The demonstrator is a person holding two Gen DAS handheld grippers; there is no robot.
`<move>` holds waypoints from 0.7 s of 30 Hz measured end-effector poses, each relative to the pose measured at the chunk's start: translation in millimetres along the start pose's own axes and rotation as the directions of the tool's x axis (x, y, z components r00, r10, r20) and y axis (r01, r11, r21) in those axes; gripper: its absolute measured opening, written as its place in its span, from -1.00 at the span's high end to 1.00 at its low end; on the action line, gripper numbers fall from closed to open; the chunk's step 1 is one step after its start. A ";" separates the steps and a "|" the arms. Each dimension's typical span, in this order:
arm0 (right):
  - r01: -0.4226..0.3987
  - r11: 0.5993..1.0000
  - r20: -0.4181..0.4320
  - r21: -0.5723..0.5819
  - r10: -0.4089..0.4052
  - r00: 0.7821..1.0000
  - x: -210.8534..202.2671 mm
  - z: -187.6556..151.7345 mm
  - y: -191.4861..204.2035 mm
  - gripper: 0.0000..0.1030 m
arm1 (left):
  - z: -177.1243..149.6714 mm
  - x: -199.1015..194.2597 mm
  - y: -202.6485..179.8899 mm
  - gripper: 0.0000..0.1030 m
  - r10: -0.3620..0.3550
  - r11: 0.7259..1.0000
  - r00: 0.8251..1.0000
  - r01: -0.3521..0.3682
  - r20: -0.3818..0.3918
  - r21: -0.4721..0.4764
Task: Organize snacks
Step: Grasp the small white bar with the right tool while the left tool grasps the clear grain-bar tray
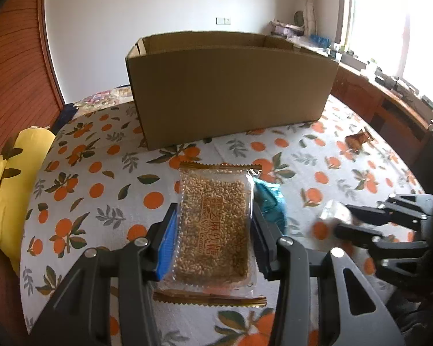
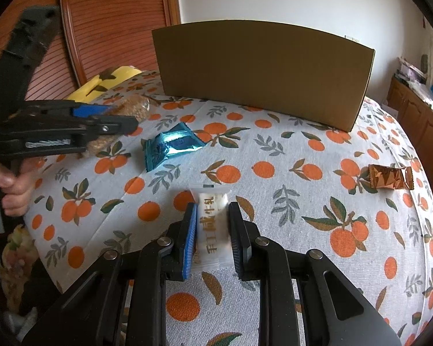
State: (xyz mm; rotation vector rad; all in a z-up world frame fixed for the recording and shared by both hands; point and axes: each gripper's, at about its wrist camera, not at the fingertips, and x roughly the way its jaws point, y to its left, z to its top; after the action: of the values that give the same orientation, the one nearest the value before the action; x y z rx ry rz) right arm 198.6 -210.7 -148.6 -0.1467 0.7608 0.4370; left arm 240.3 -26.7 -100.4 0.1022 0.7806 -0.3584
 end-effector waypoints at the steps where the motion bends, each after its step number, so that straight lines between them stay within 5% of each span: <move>1: 0.001 1.000 0.000 -0.001 -0.001 1.000 -0.7 -0.5 0.8 0.62 | 0.1 -2.3 -1.1 0.13 -0.003 1.000 1.000 0.003 0.003 -0.003; 21: 0.029 0.999 0.006 -0.025 -0.029 1.000 -0.8 -0.6 3.3 0.62 | -24.4 -20.3 -15.1 0.13 -0.003 1.000 1.000 0.003 0.024 -0.025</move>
State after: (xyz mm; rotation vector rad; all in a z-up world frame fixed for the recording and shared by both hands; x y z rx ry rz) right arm 196.3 -208.2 -148.5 -0.1795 0.7474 0.4188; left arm 205.4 -29.8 -102.8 0.0728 0.7613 -0.3521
